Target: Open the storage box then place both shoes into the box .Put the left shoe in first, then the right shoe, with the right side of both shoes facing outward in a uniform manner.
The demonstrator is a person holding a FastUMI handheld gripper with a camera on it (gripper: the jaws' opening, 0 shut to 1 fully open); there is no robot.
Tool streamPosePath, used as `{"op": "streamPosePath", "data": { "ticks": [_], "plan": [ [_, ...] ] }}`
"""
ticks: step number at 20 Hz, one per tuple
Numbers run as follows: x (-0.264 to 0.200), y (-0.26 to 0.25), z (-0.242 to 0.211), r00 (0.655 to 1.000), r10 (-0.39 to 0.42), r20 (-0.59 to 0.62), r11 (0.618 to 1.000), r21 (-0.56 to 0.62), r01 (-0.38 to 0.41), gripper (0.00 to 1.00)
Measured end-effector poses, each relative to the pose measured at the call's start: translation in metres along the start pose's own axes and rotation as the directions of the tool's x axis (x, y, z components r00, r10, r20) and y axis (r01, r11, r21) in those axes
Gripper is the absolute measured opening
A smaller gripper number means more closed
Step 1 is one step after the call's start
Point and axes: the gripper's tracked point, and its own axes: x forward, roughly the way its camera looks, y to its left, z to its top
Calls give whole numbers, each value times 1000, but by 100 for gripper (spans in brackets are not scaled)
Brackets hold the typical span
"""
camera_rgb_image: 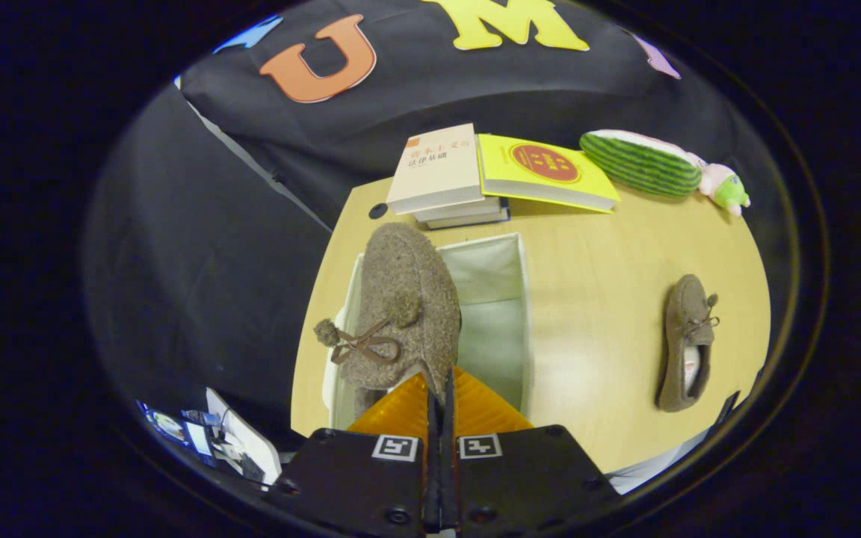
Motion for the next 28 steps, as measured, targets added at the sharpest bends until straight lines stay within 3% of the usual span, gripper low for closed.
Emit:
{"op": "streamPosePath", "data": {
  "ticks": [6, 11, 14, 15, 21, 28],
  "plan": [
    [50, 26, -30, 999, 1, -54, 1000, 23, 0, 7],
    [53, 30, -36, 999, 15, -41, 1000, 21, -14, 8],
    [39, 34, -32, 999, 39, -16, 998, -39, -39, 80],
    [30, 27, -30, 1000, 28, -12, 998, -54, -29, 100],
    [-19, -14, -26, 1000, 6, -3, 998, -62, -6, 100],
    [-69, -94, -11, 993, -108, 58, 987, -112, 113, 100]
  ]
}}
